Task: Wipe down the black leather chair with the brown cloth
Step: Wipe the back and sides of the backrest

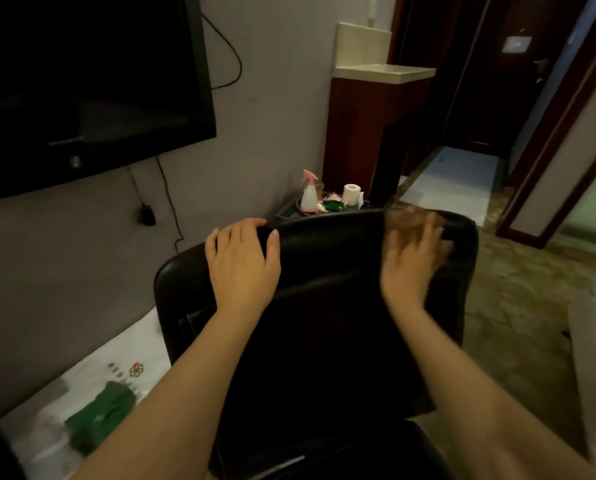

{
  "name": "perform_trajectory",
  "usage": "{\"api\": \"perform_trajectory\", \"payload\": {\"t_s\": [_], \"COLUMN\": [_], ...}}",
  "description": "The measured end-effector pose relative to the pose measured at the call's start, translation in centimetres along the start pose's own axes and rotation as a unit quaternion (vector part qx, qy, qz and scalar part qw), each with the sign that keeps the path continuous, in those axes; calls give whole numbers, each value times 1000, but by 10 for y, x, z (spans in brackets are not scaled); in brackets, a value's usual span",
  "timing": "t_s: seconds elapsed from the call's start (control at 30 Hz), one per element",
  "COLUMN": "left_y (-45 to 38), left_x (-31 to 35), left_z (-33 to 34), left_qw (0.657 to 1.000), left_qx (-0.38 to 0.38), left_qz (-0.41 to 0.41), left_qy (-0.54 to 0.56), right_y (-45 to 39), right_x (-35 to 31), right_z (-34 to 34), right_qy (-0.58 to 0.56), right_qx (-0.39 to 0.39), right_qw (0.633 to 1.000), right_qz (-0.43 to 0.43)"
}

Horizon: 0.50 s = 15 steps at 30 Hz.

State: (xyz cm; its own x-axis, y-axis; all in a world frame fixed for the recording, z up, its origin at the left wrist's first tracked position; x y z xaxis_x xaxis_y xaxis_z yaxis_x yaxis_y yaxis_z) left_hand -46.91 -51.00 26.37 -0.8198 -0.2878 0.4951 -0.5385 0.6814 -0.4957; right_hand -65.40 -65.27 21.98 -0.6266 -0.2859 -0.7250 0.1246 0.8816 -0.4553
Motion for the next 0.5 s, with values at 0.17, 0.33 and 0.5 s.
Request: {"api": "perform_trajectory", "payload": {"t_s": [0.17, 0.33, 0.5], "left_y": [1, 0, -7], "left_x": [0, 4, 6], "left_z": [-3, -13, -4], "left_qw": [1000, 997, 996], "left_qx": [3, -76, -77], "left_qz": [-20, 4, 26], "left_qy": [-6, 19, 22], "right_y": [86, 29, 28], "right_x": [-49, 23, 41], "right_z": [37, 5, -1], "right_qy": [110, 123, 0], "right_qx": [-66, -63, 54], "right_qw": [916, 923, 999], "right_qz": [-381, -359, -4]}}
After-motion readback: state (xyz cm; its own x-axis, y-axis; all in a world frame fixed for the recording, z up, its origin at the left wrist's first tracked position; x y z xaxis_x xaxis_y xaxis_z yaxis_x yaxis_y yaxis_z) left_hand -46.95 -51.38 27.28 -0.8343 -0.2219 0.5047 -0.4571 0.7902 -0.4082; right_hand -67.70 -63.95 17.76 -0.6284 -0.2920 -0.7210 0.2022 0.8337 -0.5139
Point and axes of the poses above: each hand's wrist, its own y-axis away from the middle knuckle, its own z-axis out of the palm, x = y × z, the point moved 3 cm from there along -y, towards the middle knuckle, and after that the axes turned 2 degrees about y, right-handed, at the moved point
